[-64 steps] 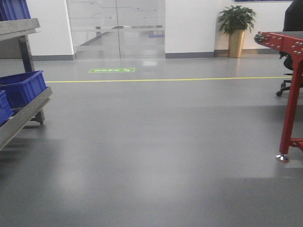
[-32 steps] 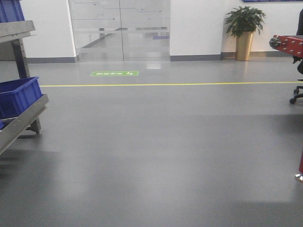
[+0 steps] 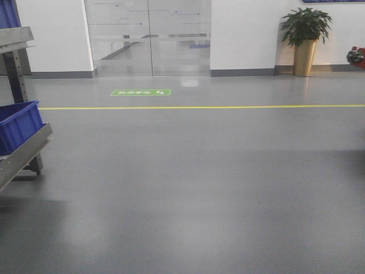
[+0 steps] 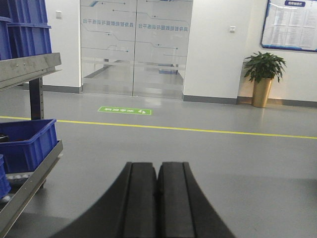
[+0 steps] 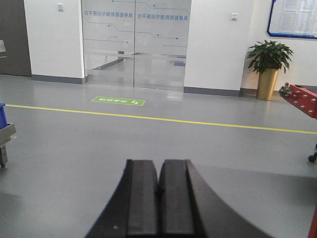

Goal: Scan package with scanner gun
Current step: 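Turn the base toward the red-framed table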

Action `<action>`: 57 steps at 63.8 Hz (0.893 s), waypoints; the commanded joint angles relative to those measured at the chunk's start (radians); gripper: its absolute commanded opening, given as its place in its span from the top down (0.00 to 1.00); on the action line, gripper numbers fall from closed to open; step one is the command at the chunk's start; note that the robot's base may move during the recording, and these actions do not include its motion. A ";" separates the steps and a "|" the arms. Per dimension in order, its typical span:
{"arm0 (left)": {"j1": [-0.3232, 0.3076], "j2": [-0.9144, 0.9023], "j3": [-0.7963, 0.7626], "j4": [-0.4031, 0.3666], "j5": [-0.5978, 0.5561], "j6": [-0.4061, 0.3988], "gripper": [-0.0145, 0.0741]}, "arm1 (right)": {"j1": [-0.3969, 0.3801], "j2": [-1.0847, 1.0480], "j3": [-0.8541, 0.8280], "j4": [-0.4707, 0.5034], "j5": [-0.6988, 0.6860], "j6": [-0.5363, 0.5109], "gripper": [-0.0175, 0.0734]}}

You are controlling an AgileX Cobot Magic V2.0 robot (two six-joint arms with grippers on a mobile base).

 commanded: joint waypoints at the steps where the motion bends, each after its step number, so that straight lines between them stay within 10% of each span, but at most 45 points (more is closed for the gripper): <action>1: -0.003 -0.003 -0.005 0.003 -0.016 0.001 0.96 | -0.001 -0.001 -0.003 0.002 -0.024 0.000 0.99; 57: -0.003 -0.003 -0.005 0.003 -0.016 0.001 0.96 | -0.001 -0.001 -0.003 0.002 -0.024 0.000 0.99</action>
